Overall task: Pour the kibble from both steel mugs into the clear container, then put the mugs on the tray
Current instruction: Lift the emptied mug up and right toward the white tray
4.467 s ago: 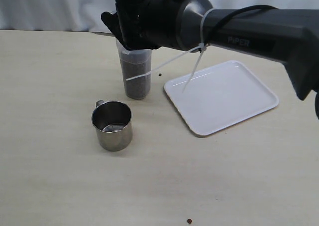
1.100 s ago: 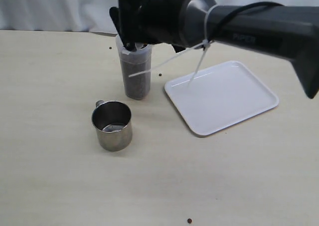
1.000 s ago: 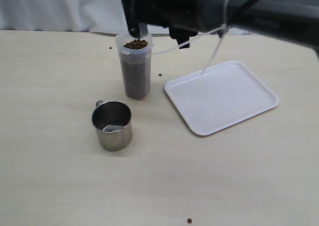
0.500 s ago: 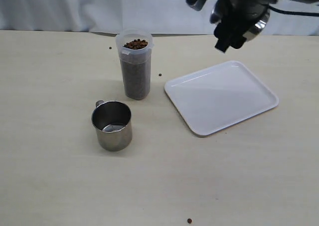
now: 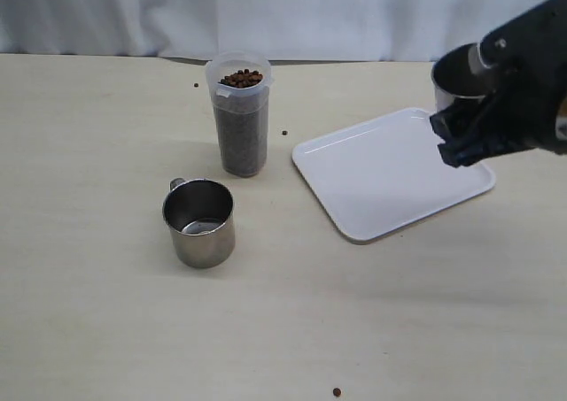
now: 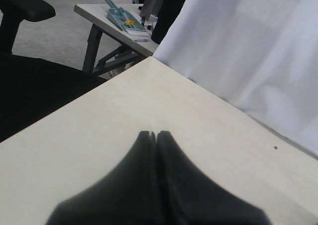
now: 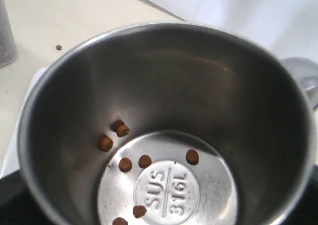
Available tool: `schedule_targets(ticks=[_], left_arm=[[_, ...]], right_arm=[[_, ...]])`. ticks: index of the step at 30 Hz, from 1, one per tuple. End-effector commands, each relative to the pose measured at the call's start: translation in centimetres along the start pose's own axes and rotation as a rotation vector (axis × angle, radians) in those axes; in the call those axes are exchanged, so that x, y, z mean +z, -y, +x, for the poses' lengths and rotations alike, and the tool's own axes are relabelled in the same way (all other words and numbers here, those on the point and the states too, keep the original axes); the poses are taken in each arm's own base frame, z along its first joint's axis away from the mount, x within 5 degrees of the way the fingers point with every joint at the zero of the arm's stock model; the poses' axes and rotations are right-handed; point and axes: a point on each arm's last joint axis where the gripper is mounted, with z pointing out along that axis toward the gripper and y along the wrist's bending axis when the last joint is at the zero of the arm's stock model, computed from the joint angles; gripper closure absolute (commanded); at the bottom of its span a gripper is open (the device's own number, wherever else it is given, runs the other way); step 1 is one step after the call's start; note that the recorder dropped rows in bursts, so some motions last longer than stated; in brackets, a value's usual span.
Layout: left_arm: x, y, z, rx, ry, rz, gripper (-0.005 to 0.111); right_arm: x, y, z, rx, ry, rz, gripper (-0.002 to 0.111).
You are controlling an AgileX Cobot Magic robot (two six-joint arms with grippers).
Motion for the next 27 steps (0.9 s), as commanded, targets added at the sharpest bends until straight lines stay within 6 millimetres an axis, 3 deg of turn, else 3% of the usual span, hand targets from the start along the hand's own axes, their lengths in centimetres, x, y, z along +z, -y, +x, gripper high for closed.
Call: schedule_targets(ticks=[1,6,13,27], left_arm=[[0.0,0.0,0.0,-0.002,0.005,0.007,0.107],[0.0,0.0,0.0,-0.002,0.005,0.007,0.107],[0.0,0.0,0.0,-0.002,0.005,0.007,0.107],[0.0,0.0,0.0,-0.002,0.005,0.007,0.107]], right_arm=[[0.3,-0.1,2.9,0.095,0.144,-0.057,0.103],[1.2,0.3,5.7,0.186,0.201,-0.083,0.103],[4.3,-0.8,8.3,0.181,0.178,-0.165,0.103],[8.8,0.3,10.8,0.224,0.242,-0.003,0.103]])
